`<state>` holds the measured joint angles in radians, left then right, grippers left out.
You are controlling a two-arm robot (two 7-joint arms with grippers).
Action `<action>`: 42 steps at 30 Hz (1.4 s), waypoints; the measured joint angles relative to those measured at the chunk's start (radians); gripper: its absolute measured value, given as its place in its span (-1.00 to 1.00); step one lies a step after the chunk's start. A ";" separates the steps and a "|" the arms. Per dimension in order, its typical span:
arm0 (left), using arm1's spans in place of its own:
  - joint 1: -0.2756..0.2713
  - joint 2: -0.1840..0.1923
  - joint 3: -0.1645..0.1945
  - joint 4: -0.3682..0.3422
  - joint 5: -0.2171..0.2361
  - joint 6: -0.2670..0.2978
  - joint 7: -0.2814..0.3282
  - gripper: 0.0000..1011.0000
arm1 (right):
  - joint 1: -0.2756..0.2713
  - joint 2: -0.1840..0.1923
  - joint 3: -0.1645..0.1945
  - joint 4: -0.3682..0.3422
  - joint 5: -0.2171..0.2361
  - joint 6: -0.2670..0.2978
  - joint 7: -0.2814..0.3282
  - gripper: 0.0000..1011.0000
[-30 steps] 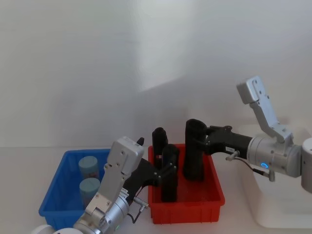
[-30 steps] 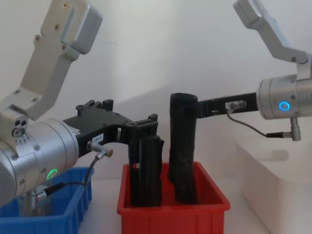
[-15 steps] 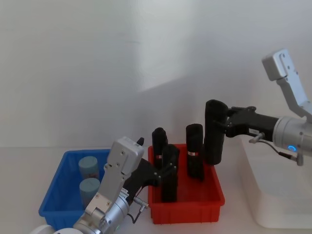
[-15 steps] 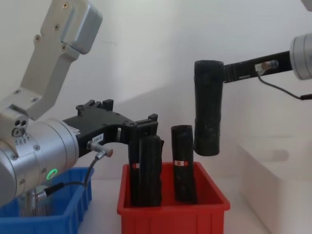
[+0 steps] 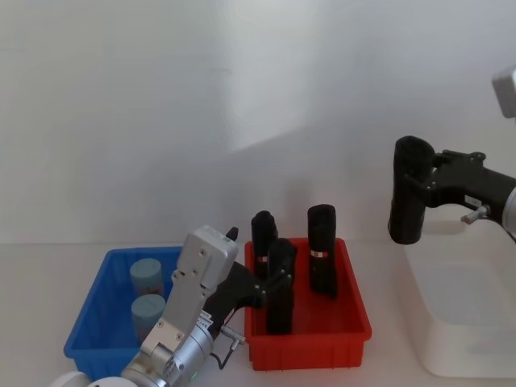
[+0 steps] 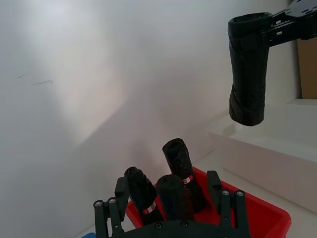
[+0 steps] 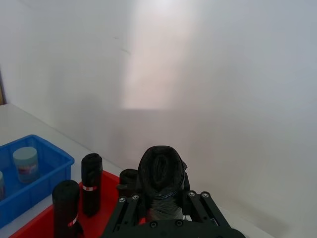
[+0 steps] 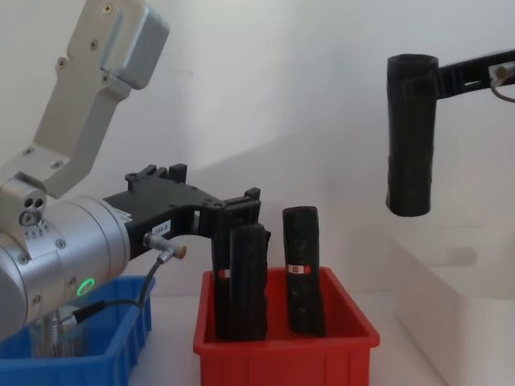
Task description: Pick the cotton swabs from the blue box and place them into the white box.
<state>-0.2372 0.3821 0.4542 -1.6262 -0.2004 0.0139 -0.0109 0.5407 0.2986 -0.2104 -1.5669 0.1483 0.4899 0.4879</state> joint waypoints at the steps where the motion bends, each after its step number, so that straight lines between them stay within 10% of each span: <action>1: 0.000 0.000 0.000 0.000 0.000 0.000 0.000 0.98 | -0.018 0.010 0.007 -0.022 -0.001 -0.006 -0.022 -0.29; 26: 0.000 0.000 0.000 0.000 0.000 0.000 0.000 0.98 | -0.301 0.103 0.102 -0.152 0.056 -0.236 -0.412 -0.29; 42: 0.000 0.000 0.000 0.000 0.000 0.000 0.000 0.98 | -0.347 0.102 0.126 -0.099 0.116 -0.382 -0.452 -0.29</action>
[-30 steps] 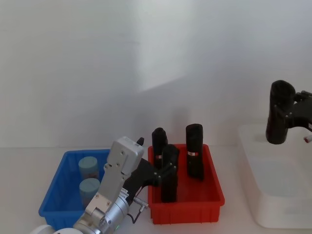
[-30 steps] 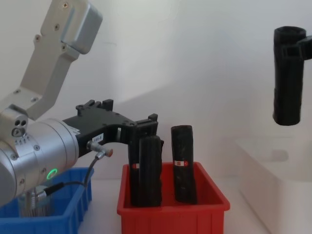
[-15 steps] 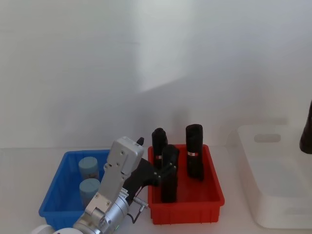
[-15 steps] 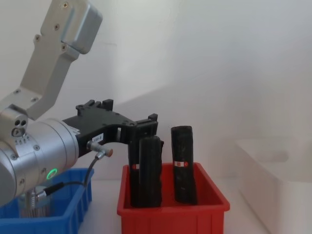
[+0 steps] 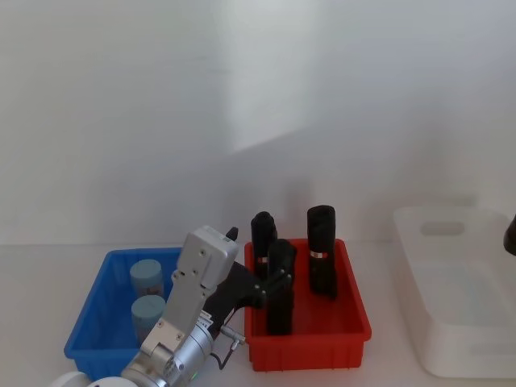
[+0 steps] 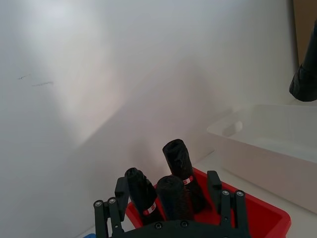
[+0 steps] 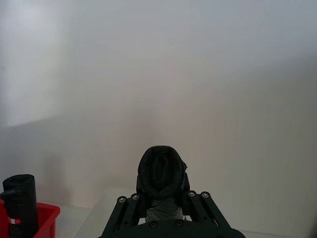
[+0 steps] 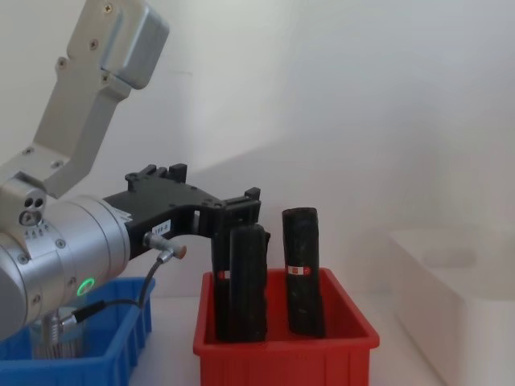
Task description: Pick the cotton swabs from the blue box and place them into the white box.
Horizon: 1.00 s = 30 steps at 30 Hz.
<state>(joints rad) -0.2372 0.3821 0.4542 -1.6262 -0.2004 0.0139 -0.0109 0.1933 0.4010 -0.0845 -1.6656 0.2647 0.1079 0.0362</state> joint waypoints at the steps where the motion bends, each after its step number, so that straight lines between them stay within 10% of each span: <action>1: 0.000 0.000 0.000 0.000 0.000 0.000 0.000 0.98 | 0.002 -0.001 0.000 0.002 0.001 -0.005 0.004 -0.29; 30: 0.000 0.000 0.000 0.000 0.000 0.000 0.000 0.98 | 0.096 -0.052 -0.025 0.141 0.049 0.034 0.115 -0.06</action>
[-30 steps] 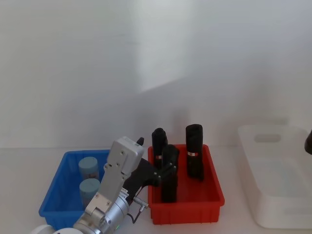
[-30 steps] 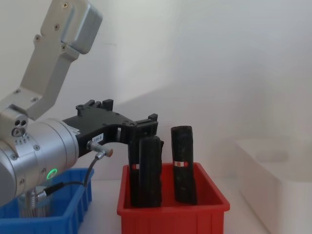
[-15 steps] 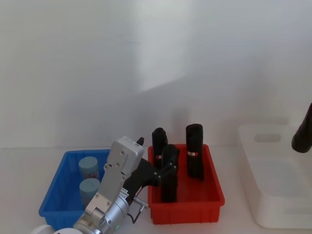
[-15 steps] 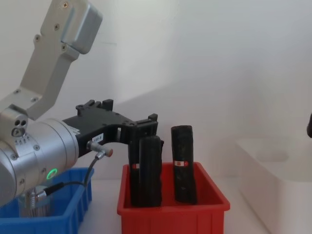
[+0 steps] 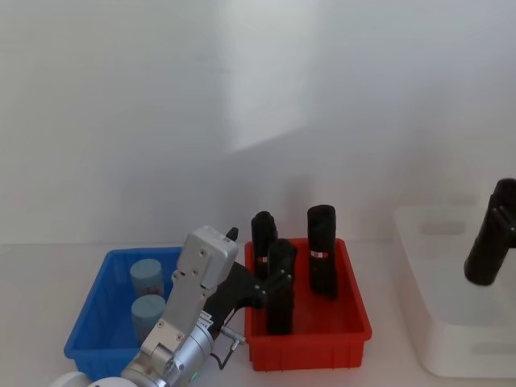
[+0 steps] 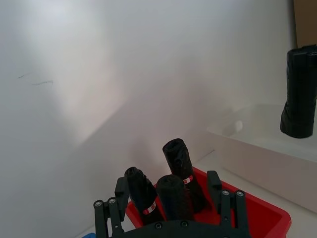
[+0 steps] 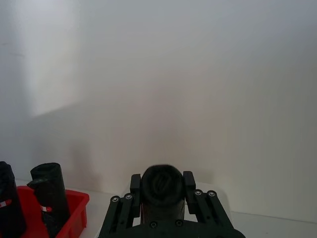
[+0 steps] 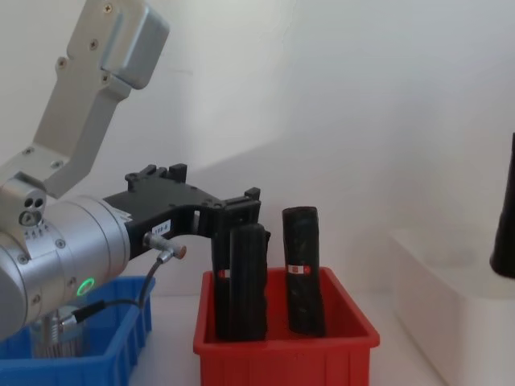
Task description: Pick the cotton swabs from the blue box and place them into the white box.
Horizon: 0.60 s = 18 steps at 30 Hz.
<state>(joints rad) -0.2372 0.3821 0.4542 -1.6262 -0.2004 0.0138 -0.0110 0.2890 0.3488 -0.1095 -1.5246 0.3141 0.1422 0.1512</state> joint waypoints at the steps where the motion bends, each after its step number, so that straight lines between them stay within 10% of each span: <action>1: 0.000 0.000 0.000 0.000 0.000 0.000 0.000 0.98 | 0.001 -0.001 0.000 0.002 0.001 0.001 0.002 -0.02; 18: 0.000 0.000 0.000 0.000 0.000 0.000 0.000 0.98 | 0.015 -0.009 -0.005 0.029 0.009 0.012 0.017 0.95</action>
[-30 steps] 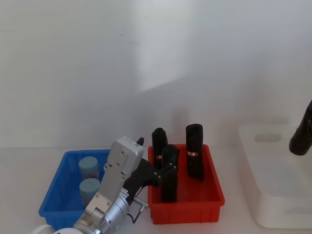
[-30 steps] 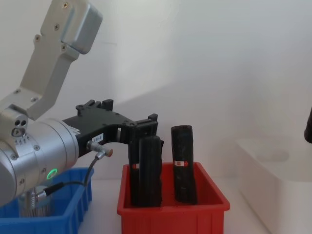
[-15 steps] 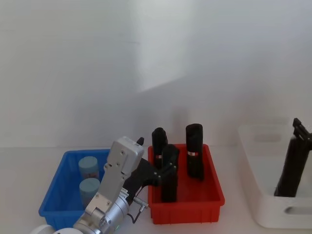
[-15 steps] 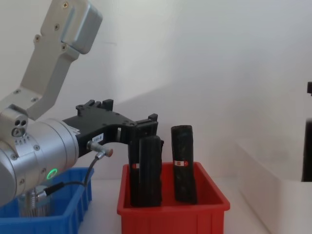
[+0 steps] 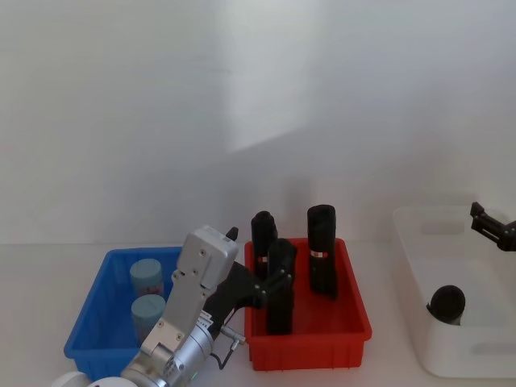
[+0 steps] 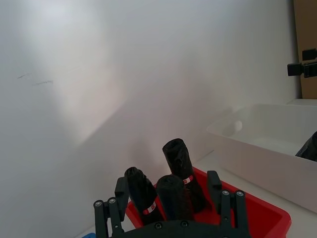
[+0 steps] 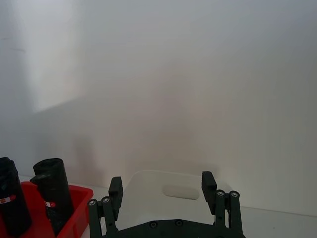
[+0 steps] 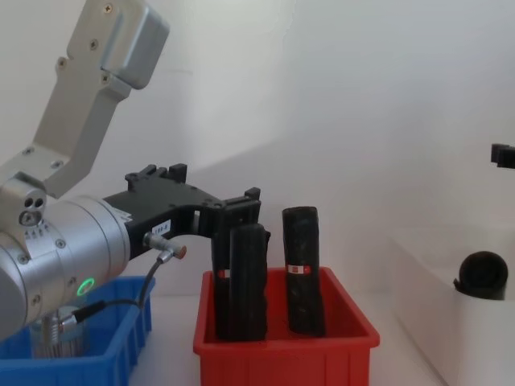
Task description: Pick the cotton swabs from the blue box and place them into the white box.
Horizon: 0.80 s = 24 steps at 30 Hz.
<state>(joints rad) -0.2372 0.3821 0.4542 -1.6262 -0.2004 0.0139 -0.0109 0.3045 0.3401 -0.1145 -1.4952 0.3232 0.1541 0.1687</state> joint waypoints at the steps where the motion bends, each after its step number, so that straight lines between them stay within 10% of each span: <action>1: 0.000 0.000 0.000 0.000 0.000 0.000 0.000 0.98 | 0.000 0.000 0.000 0.001 0.000 0.000 0.001 0.98; 24: -0.009 0.035 -0.050 -0.027 0.007 0.077 0.031 0.98 | 0.004 -0.003 -0.001 0.008 0.003 0.004 0.005 0.98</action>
<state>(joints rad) -0.2459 0.4173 0.4040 -1.6533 -0.1934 0.0911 0.0203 0.3084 0.3376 -0.1159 -1.4870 0.3257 0.1579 0.1734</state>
